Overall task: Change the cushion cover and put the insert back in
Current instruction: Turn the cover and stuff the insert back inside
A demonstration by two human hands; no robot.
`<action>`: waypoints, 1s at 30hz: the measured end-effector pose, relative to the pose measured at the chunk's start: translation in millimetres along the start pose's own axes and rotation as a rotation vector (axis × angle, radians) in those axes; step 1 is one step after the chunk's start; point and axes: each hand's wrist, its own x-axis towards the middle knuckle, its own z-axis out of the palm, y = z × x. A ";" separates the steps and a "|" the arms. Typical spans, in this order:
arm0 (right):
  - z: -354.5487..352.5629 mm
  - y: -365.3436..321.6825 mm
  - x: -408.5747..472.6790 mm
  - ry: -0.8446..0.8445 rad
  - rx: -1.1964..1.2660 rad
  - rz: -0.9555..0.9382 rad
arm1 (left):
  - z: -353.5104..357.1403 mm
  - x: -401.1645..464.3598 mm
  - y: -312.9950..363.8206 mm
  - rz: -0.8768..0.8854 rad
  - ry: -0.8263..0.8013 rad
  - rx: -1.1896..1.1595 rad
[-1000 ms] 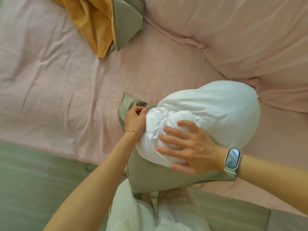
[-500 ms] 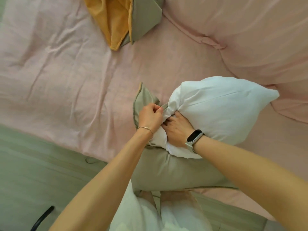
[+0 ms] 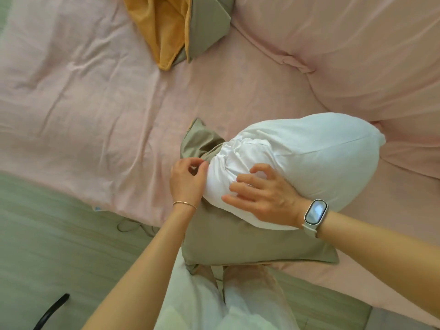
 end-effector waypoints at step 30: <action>36.9 29.4 36.2 -0.595 0.035 0.075 | -1.7 37.6 -0.6 -0.095 -0.239 -0.233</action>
